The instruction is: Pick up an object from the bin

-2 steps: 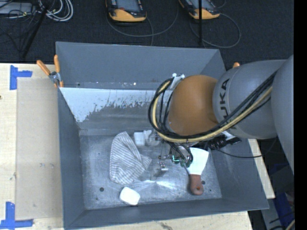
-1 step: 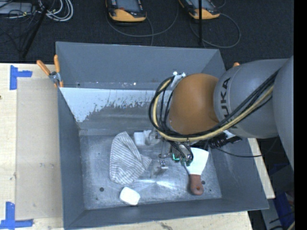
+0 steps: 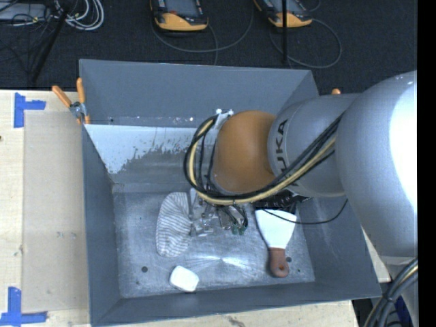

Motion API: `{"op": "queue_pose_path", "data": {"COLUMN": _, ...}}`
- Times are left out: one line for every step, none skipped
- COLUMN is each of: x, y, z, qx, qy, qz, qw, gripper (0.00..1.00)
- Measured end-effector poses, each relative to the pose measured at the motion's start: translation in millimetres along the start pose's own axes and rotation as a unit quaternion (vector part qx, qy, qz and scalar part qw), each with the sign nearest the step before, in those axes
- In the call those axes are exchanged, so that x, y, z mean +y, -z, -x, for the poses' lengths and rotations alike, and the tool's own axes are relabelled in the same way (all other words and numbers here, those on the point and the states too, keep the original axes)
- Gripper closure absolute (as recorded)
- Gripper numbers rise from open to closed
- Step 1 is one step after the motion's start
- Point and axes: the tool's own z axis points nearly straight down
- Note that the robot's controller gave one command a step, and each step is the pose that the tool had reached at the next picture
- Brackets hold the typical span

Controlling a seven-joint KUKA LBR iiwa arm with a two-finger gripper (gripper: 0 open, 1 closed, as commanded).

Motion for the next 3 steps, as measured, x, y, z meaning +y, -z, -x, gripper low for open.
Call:
{"op": "queue_pose_path", "data": {"x": 0.0, "y": 0.0, "z": 0.1, "qx": -0.0004, "qy": -0.001, "qz": 0.000, "qw": 1.0000, "gripper": 1.00}}
{"op": "queue_pose_path", "data": {"x": 0.8, "y": 40.2, "z": -3.0, "qx": -0.0003, "qy": -0.009, "qz": -0.001, "qw": 1.0000, "gripper": 1.00}}
{"op": "queue_pose_path", "data": {"x": 1.5, "y": 74.9, "z": 2.8, "qx": -0.0052, "qy": -0.003, "qz": -0.001, "qw": 1.0000, "gripper": 1.00}}
